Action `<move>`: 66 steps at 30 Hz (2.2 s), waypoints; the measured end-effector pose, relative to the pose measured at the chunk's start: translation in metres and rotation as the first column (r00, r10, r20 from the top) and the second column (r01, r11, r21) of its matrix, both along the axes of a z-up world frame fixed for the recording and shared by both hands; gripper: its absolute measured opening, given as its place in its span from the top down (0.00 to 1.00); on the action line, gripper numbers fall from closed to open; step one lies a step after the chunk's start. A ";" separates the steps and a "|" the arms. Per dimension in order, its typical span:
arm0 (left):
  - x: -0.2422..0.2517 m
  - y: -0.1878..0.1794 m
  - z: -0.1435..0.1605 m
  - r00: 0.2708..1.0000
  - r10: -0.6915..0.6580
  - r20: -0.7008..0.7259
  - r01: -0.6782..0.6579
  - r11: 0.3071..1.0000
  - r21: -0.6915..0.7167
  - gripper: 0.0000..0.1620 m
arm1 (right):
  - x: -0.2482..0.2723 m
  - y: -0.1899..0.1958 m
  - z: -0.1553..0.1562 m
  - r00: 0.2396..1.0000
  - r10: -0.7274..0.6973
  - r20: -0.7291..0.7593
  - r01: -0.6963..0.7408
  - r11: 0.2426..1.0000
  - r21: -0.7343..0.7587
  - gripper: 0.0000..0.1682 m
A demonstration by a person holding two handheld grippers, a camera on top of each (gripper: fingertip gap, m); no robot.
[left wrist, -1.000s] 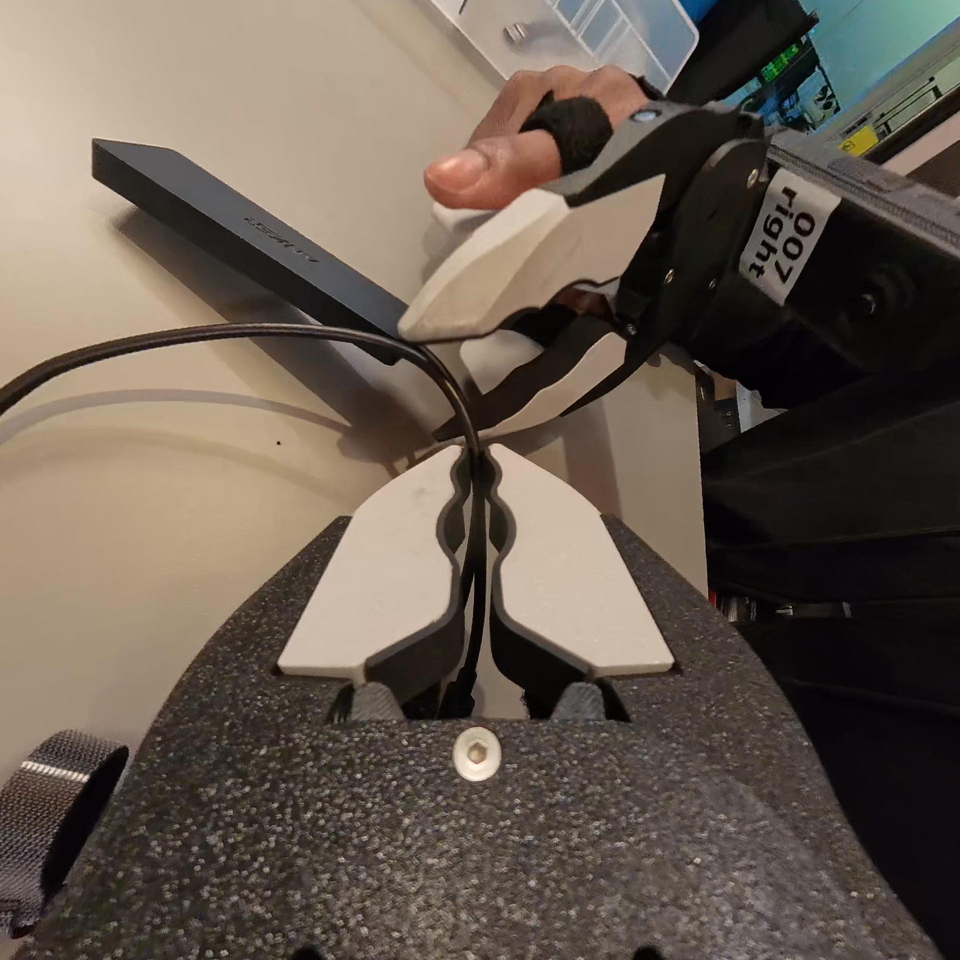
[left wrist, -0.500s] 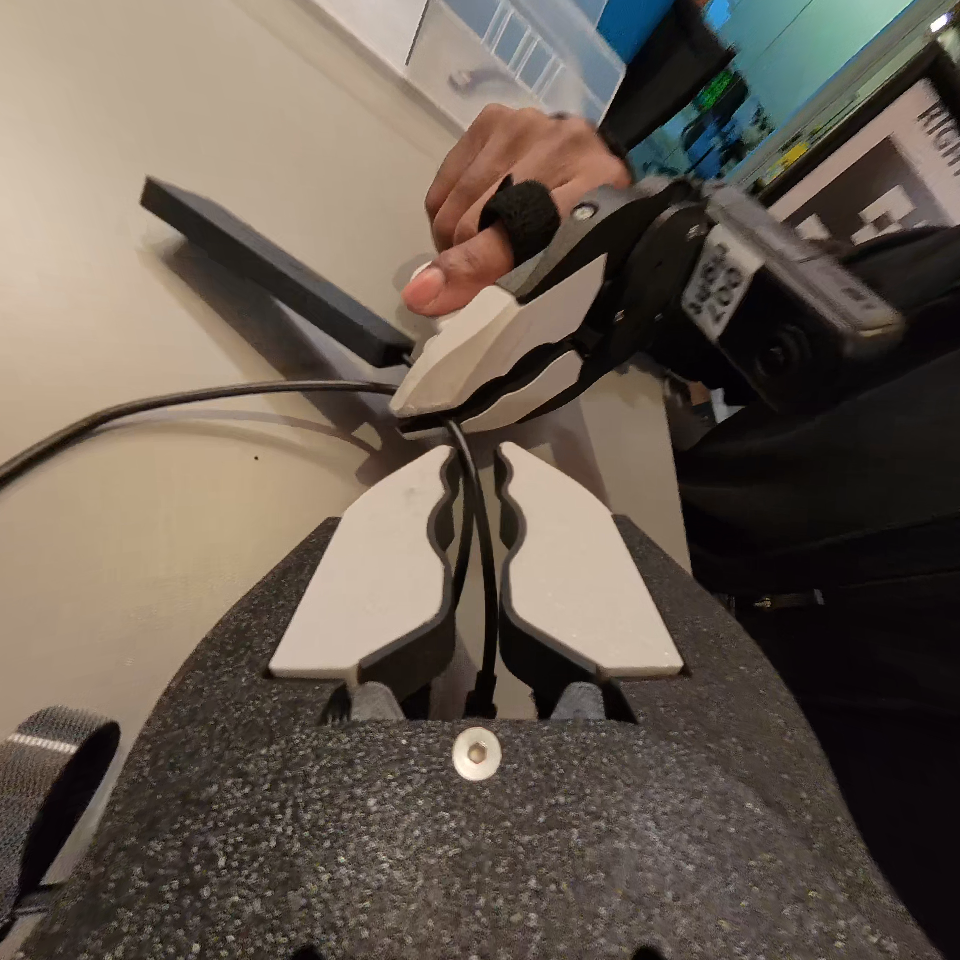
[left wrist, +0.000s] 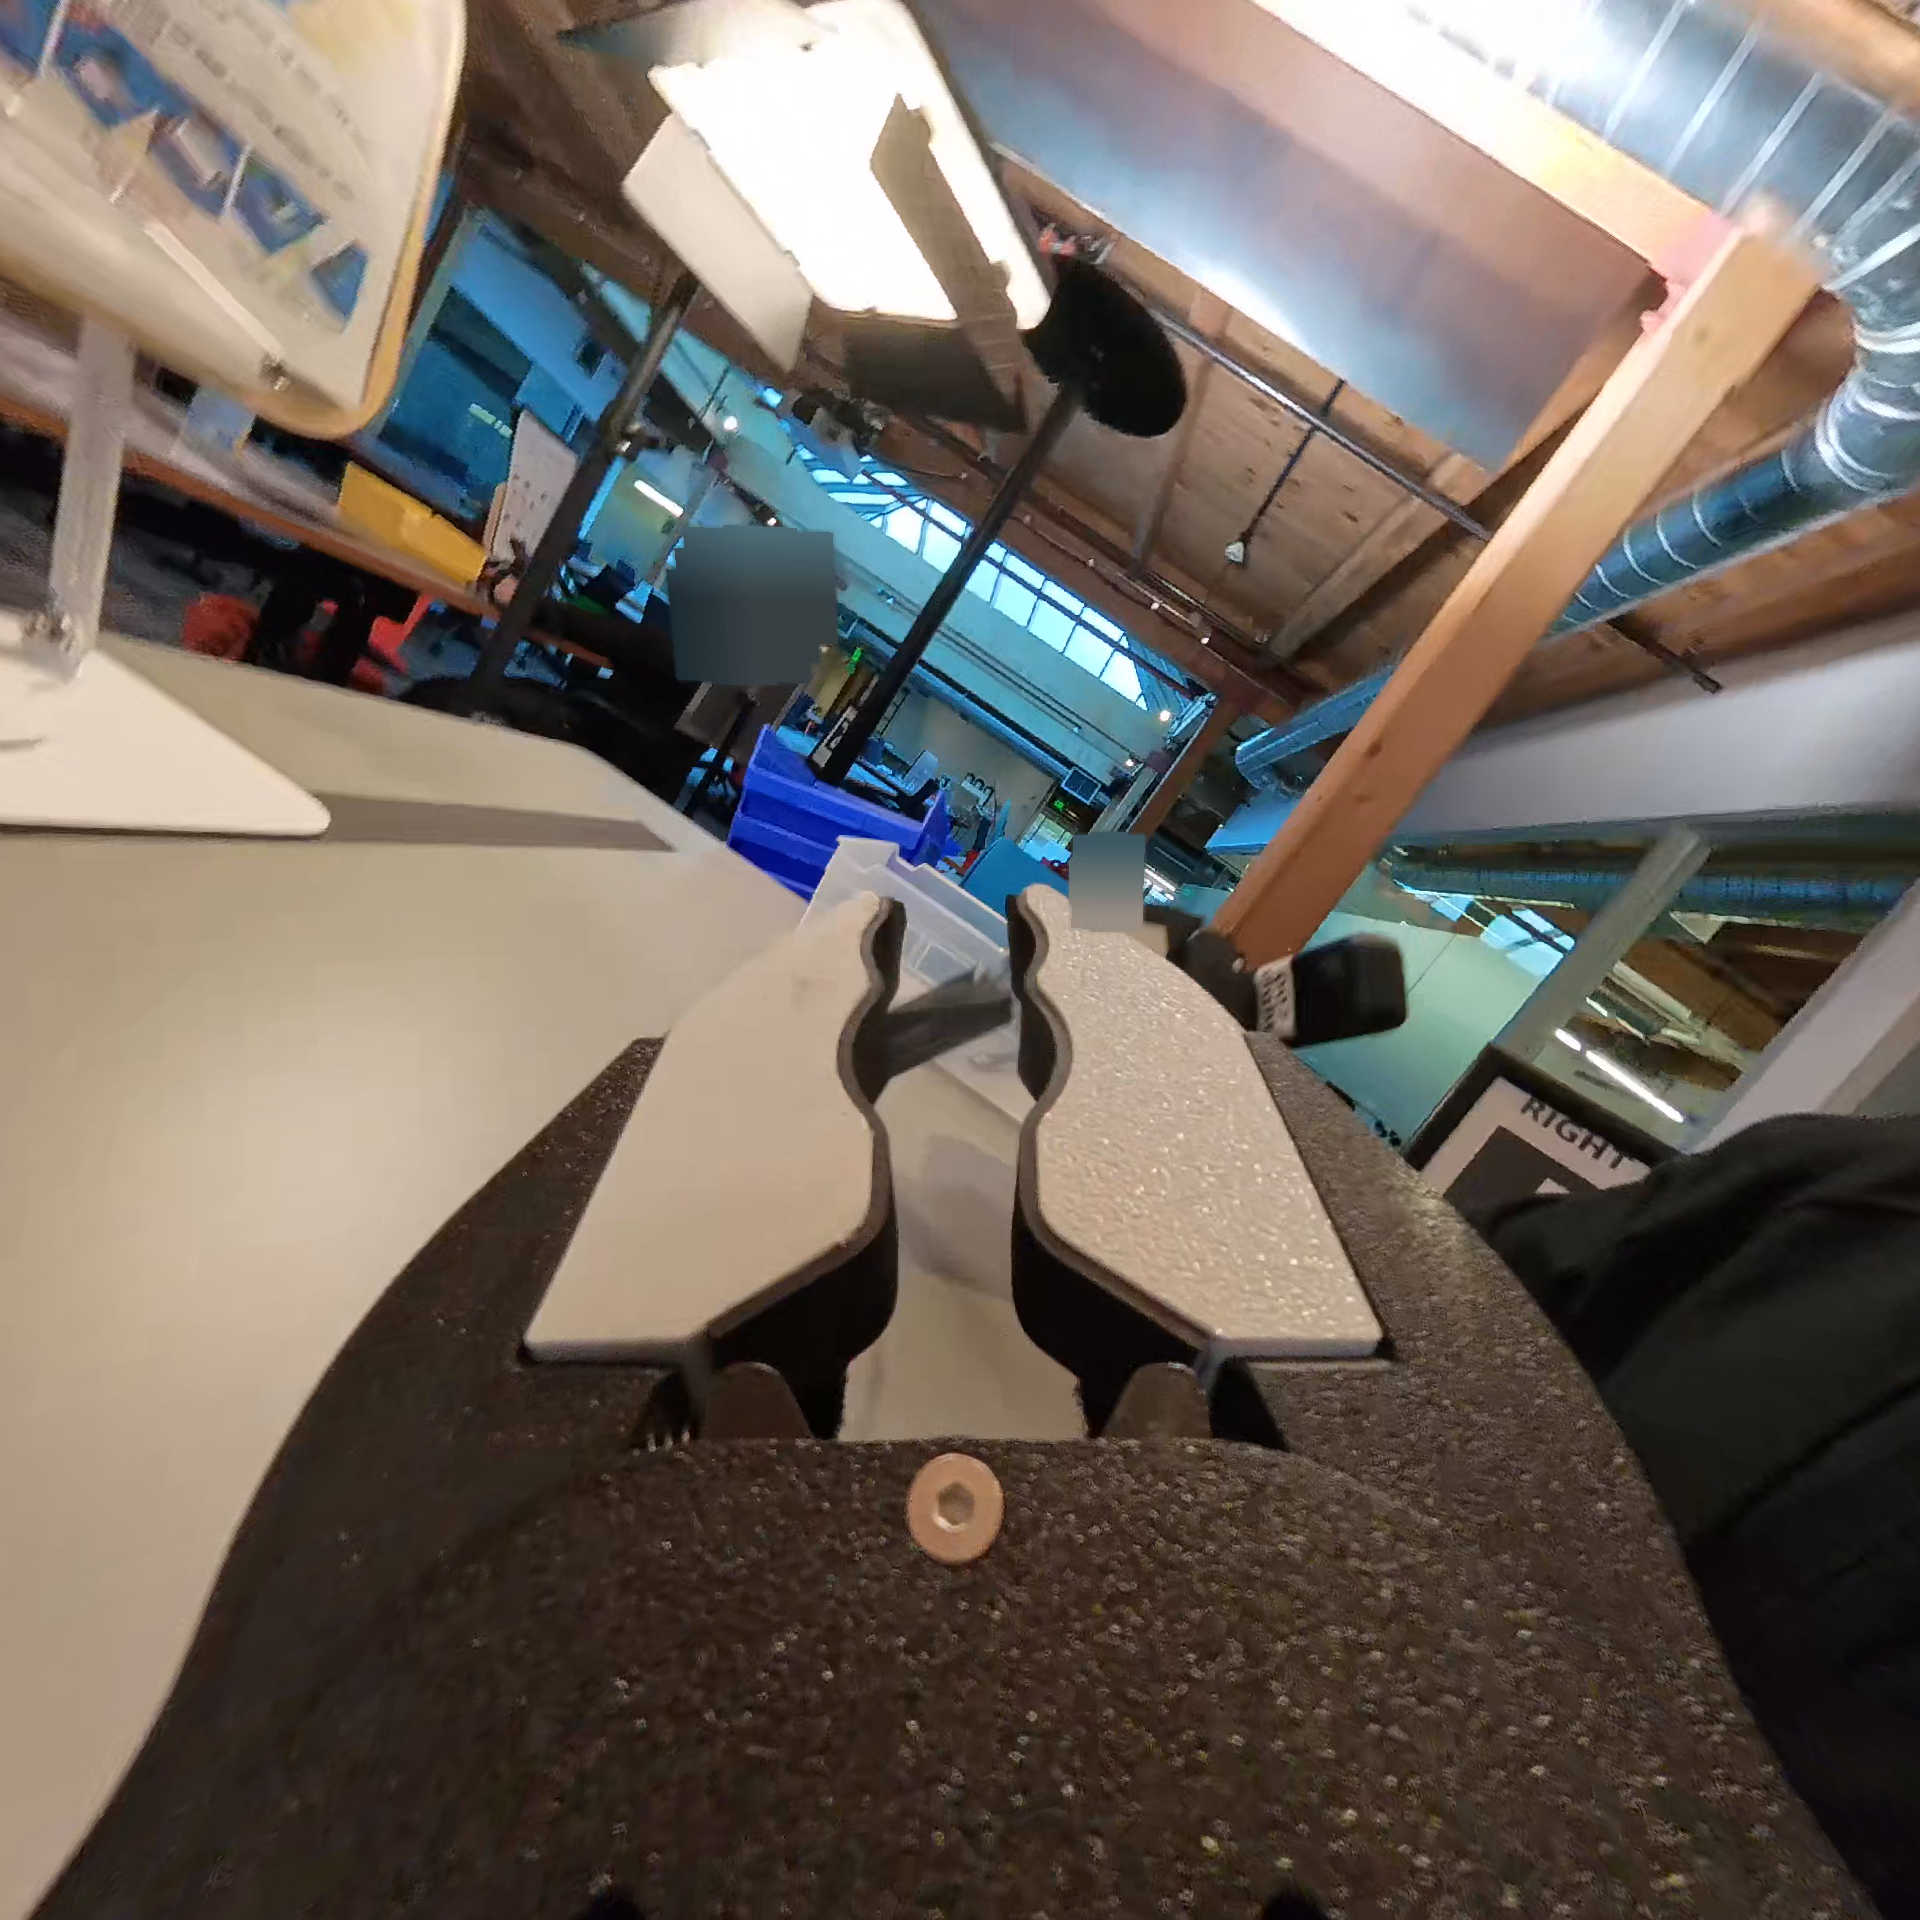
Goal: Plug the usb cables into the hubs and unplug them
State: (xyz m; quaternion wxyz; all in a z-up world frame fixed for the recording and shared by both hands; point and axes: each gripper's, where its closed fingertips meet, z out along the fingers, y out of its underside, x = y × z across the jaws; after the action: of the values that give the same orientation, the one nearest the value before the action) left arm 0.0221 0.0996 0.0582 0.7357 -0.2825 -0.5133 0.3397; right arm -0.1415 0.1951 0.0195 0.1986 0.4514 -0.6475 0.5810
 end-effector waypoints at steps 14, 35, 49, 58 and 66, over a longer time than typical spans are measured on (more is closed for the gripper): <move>-0.037 0.028 -0.056 0.966 -0.116 0.233 0.108 0.993 0.046 0.89 | -0.326 0.072 0.123 0.570 -0.756 0.321 0.789 0.613 0.042 0.98; -0.041 0.040 -0.063 0.943 -0.183 0.279 0.178 0.983 0.045 0.89 | -0.291 0.072 -0.049 0.491 -0.859 0.148 0.516 0.423 0.745 0.90; -0.043 0.044 -0.066 0.932 -0.200 0.303 0.195 0.980 0.047 0.89 | -0.346 0.019 0.030 0.619 -0.755 0.217 0.594 0.630 0.501 0.76; -0.040 0.040 -0.068 0.930 -0.198 0.309 0.189 0.980 0.059 0.89 | -0.368 0.013 -0.023 0.496 -0.851 0.173 0.616 0.485 0.621 0.84; -0.040 0.039 -0.068 0.932 -0.193 0.307 0.183 0.981 0.061 0.89 | -0.299 0.086 0.019 0.438 -0.813 0.382 0.480 0.571 0.666 0.69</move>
State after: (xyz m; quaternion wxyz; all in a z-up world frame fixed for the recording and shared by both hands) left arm -0.0183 0.1387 -0.0098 0.6788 -0.3688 -0.5989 0.2110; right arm -0.4403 0.2812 0.0388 0.0579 -0.0464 -0.9142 0.3985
